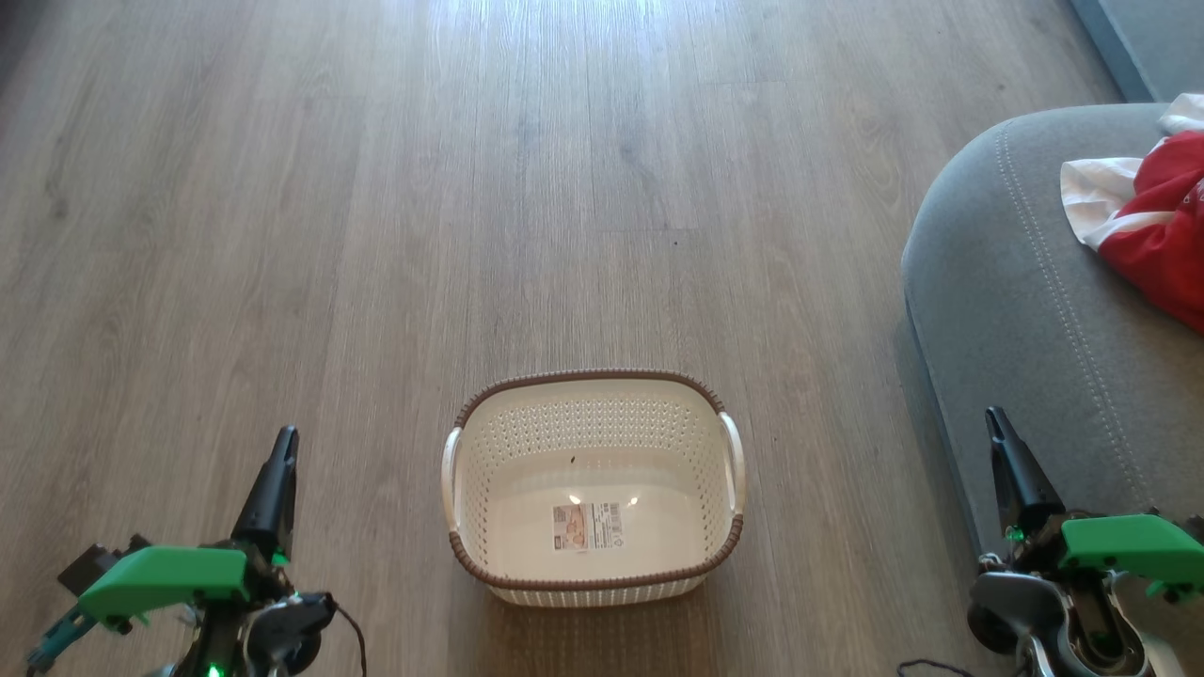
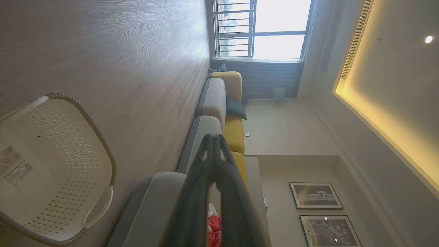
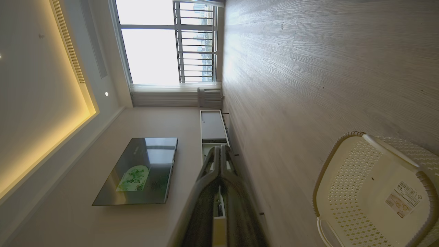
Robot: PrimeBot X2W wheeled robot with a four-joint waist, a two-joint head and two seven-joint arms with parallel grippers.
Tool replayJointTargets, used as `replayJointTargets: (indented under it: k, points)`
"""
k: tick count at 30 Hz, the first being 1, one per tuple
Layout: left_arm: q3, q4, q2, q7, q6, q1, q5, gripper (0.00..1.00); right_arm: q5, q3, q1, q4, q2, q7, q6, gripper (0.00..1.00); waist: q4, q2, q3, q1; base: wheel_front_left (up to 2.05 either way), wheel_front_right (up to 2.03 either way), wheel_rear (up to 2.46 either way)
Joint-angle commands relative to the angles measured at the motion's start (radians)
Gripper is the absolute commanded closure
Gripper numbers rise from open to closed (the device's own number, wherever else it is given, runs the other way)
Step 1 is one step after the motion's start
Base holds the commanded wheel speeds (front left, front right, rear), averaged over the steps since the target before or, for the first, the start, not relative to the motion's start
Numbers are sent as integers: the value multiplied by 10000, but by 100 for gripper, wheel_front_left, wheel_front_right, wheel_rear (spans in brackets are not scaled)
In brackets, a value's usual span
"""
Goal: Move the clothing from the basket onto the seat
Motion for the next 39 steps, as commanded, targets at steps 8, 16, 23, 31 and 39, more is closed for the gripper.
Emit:
replayJointTargets:
  k: [8, 16, 23, 31, 39]
  points:
    - [349, -333, 76, 77, -90, -479, -66, 100, 58, 179, -556, -383, -125, 59, 0, 100, 0, 0, 0, 0, 0, 0, 0]
    - [349, -333, 76, 77, -90, -479, -67, 100, 58, 179, -556, -383, -125, 59, 0, 100, 0, 0, 0, 0, 0, 0, 0]
    - [349, -333, 76, 76, -90, -479, -67, 100, 58, 180, -556, -384, -125, 58, 0, 100, 0, 0, 0, 0, 0, 0, 0]
    - [348, -333, 76, 76, -90, -479, -67, 100, 58, 180, -556, -384, -125, 58, 0, 100, 0, 0, 0, 0, 0, 0, 0]
    - [348, -334, 75, 76, -90, -479, -67, 100, 58, 180, -556, -384, -125, 58, 0, 100, 0, 0, 0, 0, 0, 0, 0]
